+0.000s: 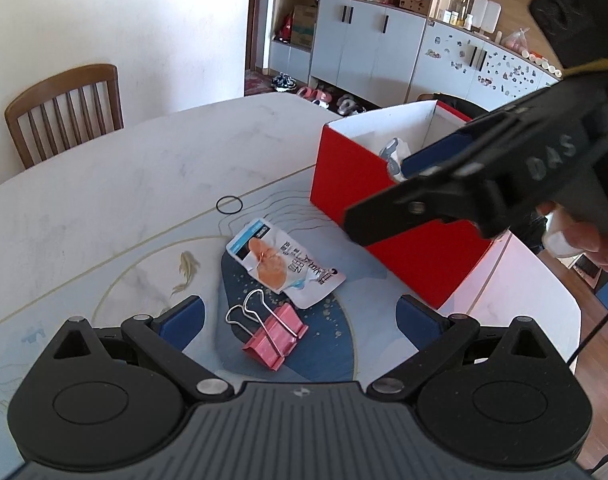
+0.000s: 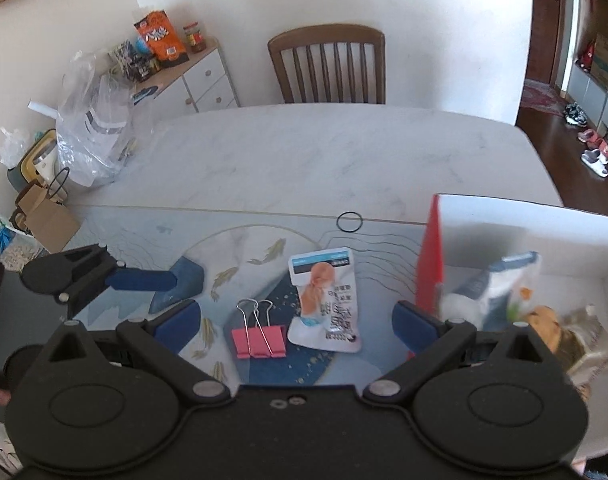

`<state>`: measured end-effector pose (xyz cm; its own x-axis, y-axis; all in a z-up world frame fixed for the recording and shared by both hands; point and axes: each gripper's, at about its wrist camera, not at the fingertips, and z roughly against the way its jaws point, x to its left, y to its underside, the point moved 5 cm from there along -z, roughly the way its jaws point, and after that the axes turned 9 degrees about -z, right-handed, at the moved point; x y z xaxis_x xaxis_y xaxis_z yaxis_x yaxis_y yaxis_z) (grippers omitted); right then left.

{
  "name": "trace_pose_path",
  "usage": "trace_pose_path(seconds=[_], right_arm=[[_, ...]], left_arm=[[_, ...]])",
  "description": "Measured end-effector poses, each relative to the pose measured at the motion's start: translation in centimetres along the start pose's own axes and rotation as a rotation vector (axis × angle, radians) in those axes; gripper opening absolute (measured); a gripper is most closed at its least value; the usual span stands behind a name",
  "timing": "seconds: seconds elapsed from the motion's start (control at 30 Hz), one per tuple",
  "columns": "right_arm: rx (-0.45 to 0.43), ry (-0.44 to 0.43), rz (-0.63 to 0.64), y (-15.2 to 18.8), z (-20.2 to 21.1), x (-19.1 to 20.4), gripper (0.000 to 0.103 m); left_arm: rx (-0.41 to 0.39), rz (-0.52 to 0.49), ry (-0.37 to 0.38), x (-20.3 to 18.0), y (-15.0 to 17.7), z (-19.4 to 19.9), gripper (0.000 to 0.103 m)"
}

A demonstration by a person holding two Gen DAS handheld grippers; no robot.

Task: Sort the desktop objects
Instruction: 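Grasp the pink binder clip with left gripper while right grasps shrimp snack pouch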

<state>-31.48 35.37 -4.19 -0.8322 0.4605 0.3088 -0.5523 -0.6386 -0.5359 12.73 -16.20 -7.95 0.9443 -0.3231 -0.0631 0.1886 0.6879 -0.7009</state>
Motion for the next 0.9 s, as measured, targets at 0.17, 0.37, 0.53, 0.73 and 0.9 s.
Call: trace_pose_path(seconds=[0.17,0.37,0.53,0.73,0.9], right_arm=[[0.034,0.009,0.000,-1.1,-2.7,0.5,0.102],[0.069,0.045,-0.023,-1.7,-6.1,0.2,0.102],[0.112,0.074,-0.074,-1.8,-8.8,-0.5,0.101],[0.151,0.124,-0.102,-2.0,-11.4,-1.1,0.100],[0.179,0.153,-0.116,-1.9,-13.0,-1.5,0.099]], left_arm=[[0.020,0.003,0.001,0.3,0.7,-1.3,0.102],[0.024,0.001,-0.029,0.5,1.4,-2.9,0.102],[0.021,-0.027,-0.036,0.4,1.8,-3.8,0.102],[0.046,-0.033,-0.049,0.8,2.5,-5.7,0.101],[0.045,-0.052,-0.061,1.0,2.7,-6.8,0.101]])
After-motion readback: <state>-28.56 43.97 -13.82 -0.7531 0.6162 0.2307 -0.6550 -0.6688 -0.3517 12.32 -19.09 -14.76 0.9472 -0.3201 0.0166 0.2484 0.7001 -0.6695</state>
